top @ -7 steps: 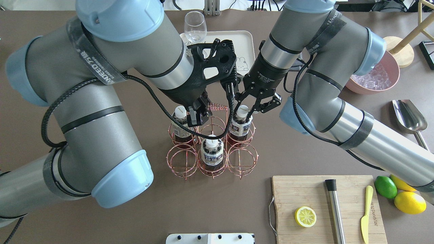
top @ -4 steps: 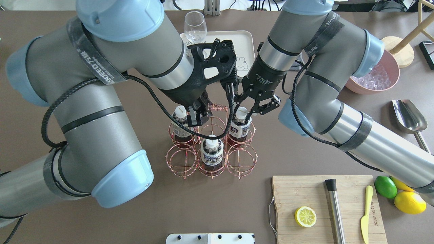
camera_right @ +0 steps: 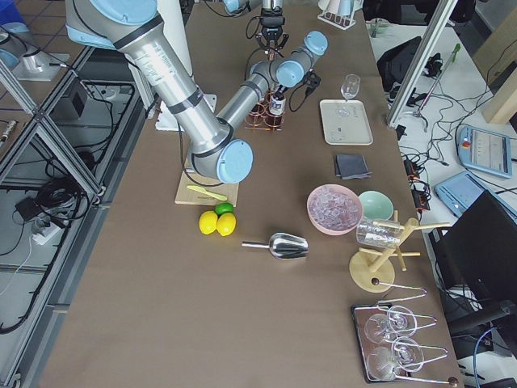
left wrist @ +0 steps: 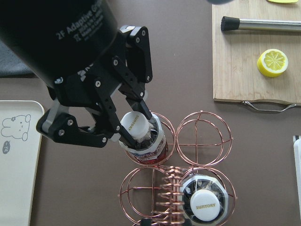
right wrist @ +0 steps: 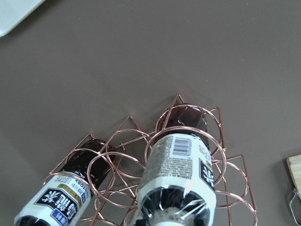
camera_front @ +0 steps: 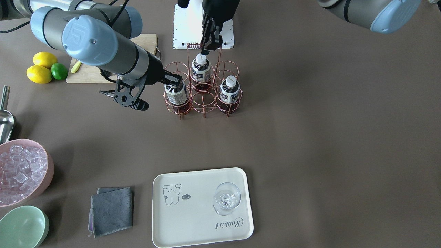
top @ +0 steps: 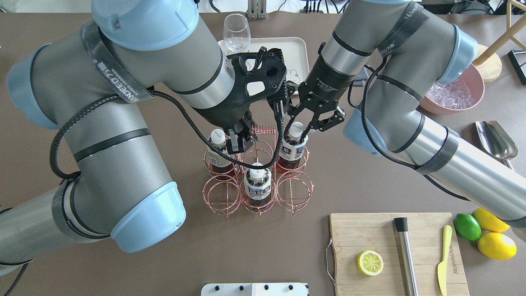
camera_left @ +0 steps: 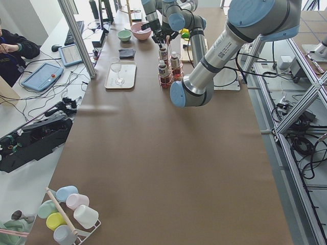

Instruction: Take tea from basket to plate

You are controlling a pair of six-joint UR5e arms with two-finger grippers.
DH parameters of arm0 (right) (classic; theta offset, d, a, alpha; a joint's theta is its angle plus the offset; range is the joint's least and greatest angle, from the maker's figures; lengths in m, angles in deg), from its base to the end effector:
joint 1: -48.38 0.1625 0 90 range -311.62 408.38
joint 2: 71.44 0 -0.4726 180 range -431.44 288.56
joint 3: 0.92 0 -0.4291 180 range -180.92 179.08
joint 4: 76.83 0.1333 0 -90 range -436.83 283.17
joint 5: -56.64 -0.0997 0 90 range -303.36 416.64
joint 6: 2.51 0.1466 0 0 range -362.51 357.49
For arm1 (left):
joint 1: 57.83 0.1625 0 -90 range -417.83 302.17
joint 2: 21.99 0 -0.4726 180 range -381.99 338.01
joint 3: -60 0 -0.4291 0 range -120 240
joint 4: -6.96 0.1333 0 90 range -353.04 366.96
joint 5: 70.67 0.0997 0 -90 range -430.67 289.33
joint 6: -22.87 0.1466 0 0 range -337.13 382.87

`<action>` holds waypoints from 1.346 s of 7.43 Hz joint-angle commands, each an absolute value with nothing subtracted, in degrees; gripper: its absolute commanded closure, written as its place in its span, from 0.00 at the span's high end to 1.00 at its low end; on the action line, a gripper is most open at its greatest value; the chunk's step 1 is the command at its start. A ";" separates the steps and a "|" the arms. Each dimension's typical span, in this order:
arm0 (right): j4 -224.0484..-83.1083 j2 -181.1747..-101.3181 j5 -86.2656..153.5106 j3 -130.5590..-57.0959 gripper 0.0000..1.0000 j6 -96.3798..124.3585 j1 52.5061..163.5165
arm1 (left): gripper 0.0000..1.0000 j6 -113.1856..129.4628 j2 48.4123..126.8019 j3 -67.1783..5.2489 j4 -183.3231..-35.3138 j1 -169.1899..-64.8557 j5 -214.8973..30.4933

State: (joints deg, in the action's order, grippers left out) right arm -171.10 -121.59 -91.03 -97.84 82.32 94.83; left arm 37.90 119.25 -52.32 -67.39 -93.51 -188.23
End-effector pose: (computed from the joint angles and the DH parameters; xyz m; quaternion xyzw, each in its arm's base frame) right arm -0.4915 -0.5307 0.2031 -0.2664 -0.4815 0.1242 0.8257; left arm 0.4923 -0.4341 0.0314 0.3728 0.3544 0.5783 0.6333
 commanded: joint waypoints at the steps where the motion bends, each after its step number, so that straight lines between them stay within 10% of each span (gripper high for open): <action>1: -177.34 -117.87 -96.79 -98.21 0.00 82.30 100.39 | 0.00 37.90 119.25 -52.32 -67.39 -93.51 -188.27; 5: -184.50 -111.70 -97.61 -95.34 0.00 81.43 106.99 | 0.00 37.90 119.25 -52.23 -67.39 -93.51 -188.18; 10: -175.15 -99.66 -95.60 -64.25 0.00 68.42 110.96 | 0.00 37.99 119.25 -52.14 -67.31 -94.39 -188.09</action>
State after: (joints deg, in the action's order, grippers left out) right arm -182.02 -101.40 -97.12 -73.51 71.22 110.92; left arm 37.94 119.25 -52.31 -67.31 -93.90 -188.14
